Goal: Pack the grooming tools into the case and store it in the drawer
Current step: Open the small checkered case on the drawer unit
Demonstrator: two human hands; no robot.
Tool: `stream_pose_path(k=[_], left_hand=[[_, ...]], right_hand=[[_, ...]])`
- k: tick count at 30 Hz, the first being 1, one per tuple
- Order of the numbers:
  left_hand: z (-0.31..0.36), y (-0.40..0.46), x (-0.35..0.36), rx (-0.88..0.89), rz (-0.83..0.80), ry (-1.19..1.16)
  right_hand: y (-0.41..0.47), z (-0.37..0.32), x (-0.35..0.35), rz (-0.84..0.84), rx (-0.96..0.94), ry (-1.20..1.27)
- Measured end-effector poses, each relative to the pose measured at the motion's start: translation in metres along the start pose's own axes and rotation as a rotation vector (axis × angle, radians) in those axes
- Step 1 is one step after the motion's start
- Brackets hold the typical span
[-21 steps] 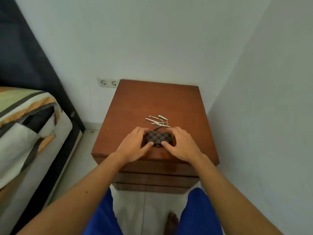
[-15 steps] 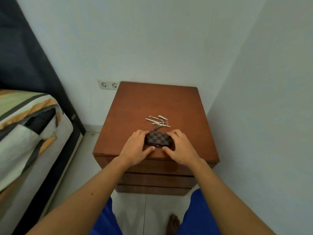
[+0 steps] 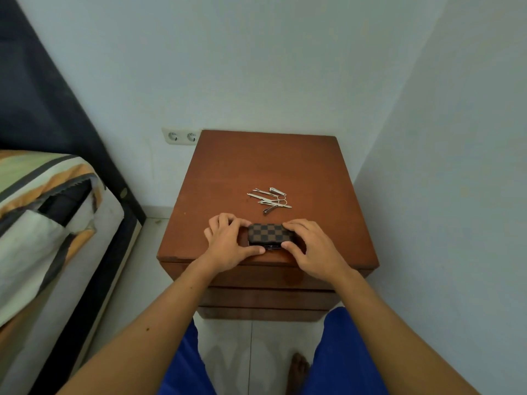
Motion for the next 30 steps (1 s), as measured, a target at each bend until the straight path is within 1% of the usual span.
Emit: stream_pose_path(k=[6,10,14,16,19,25,27,30], left_hand=[[0.001,-0.005,0.001,0.016,0.04,-0.027],[0.0,-0.007,-0.001,0.006,0.035,-0.078],[-0.006,-0.018,-0.002,0.039,0.019,-0.126],[-0.008,-0.022,-0.002,0.057,0.011,-0.125],[-0.008,-0.025,-0.002,0.069,0.007,-0.117],[-0.011,-0.027,-0.001,0.127,0.007,-0.133],[-0.013,-0.028,-0.001,0.138,-0.009,-0.133],[-0.012,-0.028,-0.004,0.158,-0.013,-0.148]], right_hand=[[0.009,-0.002,-0.006,0.063,0.07,0.11],[0.029,0.002,-0.011,0.118,0.215,0.257],[0.047,0.01,-0.002,0.158,0.322,0.275],[0.051,0.014,0.005,0.146,0.366,0.275],[0.05,0.014,0.009,0.137,0.365,0.282],[0.048,0.012,0.008,0.108,0.322,0.185],[0.046,0.01,0.006,0.123,0.312,0.186],[0.032,0.006,-0.001,0.19,0.363,0.208]])
Point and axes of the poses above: each hand's wrist, its own y-axis towards the middle knuckle, its own x-axis out of the palm, z = x × y, the point moved 4 cm from there along y, towards the middle knuckle, and after that the axes turned 9 degrees about -y, right-handed, at the moved point
